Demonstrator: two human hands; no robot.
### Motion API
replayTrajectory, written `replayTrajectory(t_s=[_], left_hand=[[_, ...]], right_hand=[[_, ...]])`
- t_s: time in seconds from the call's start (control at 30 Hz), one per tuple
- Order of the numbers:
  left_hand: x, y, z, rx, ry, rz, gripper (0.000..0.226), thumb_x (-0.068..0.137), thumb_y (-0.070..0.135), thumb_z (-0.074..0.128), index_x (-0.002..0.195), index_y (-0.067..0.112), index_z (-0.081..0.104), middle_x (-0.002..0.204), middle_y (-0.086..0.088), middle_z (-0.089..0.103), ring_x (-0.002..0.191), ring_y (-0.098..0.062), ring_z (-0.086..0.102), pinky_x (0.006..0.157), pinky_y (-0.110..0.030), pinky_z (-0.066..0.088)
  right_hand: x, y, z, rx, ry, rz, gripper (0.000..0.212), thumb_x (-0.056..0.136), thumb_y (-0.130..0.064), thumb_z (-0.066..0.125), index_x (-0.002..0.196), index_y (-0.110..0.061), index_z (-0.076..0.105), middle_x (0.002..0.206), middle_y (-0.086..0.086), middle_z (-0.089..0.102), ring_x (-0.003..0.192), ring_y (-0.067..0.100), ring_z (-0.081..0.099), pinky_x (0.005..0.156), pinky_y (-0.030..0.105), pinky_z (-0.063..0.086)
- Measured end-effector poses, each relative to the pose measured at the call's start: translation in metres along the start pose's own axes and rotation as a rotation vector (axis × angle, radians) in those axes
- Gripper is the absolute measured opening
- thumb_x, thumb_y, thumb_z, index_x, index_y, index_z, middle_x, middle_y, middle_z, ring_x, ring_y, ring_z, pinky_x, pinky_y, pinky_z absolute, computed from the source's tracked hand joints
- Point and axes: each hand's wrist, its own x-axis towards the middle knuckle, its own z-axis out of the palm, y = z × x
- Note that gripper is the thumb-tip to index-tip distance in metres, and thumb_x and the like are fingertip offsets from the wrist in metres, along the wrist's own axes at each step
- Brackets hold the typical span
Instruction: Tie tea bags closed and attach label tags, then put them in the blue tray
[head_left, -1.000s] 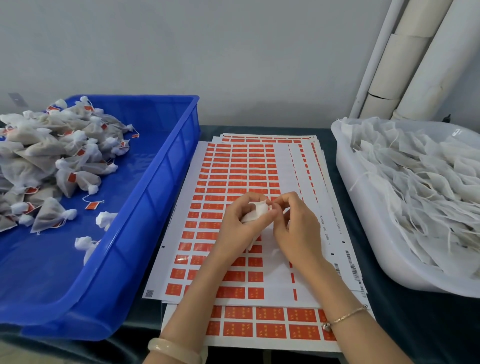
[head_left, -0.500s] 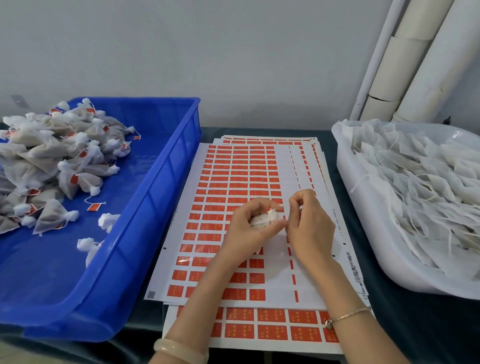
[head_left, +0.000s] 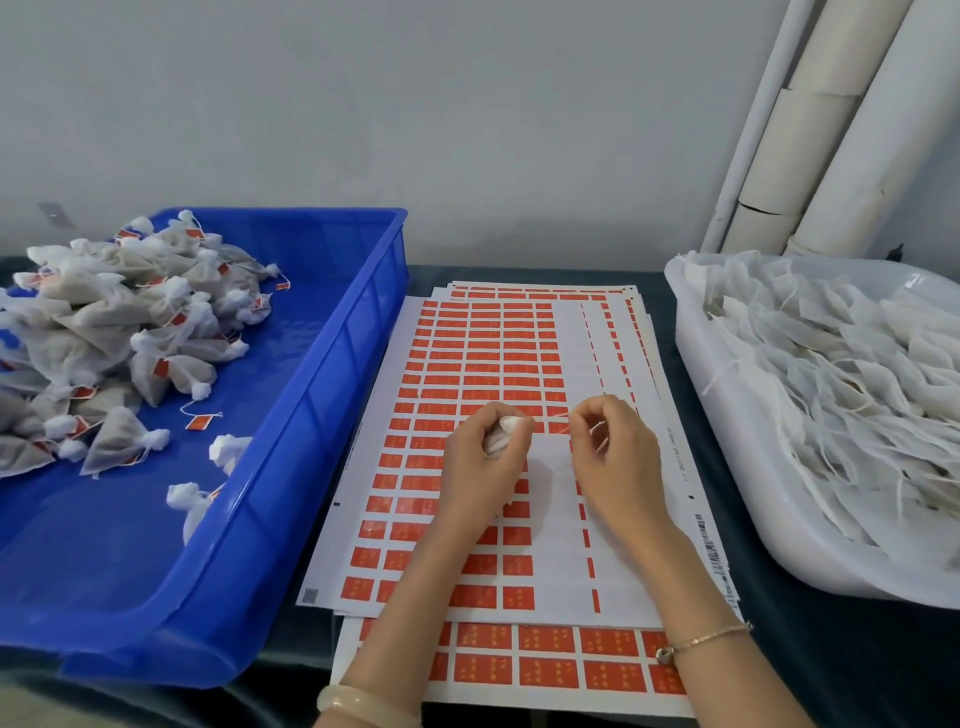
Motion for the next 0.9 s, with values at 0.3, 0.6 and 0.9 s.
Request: replayTrajectory(t_s=[0.3,0.6,0.9], left_hand=[[0.001,-0.001,0.0,0.008,-0.011,-0.087,0.006,0.089,0.028,0.064,0.084,0.033,0.063,0.081,0.024,0.063,0.082,0.004,0.059,0.059,-0.004,0.045],[0.0,0.002,-0.002,-0.012,0.005,-0.144,0.004,0.089,0.031,0.064,0.085,0.031,0.064,0.079,0.023,0.063,0.082,0.004,0.06,0.057,-0.005,0.046],[0.001,0.001,-0.002,-0.014,0.025,-0.144,0.007,0.093,0.029,0.059,0.087,0.03,0.062,0.082,0.024,0.063,0.084,0.006,0.059,0.059,-0.001,0.044]], right_hand=[[0.005,0.021,-0.009,-0.319,0.028,0.259,0.052,0.091,-0.039,0.058,0.136,-0.017,0.042,0.139,0.004,0.049,0.125,0.025,0.045,0.105,0.042,0.038],[0.022,0.015,-0.009,-0.038,0.062,0.288,0.054,0.076,-0.046,0.075,0.119,-0.037,0.044,0.13,-0.002,0.054,0.108,0.015,0.052,0.088,0.032,0.044],[0.047,0.013,-0.031,0.439,-0.231,0.594,0.039,0.072,-0.03,0.084,0.094,-0.034,0.052,0.095,-0.01,0.062,0.084,0.017,0.064,0.064,0.035,0.053]])
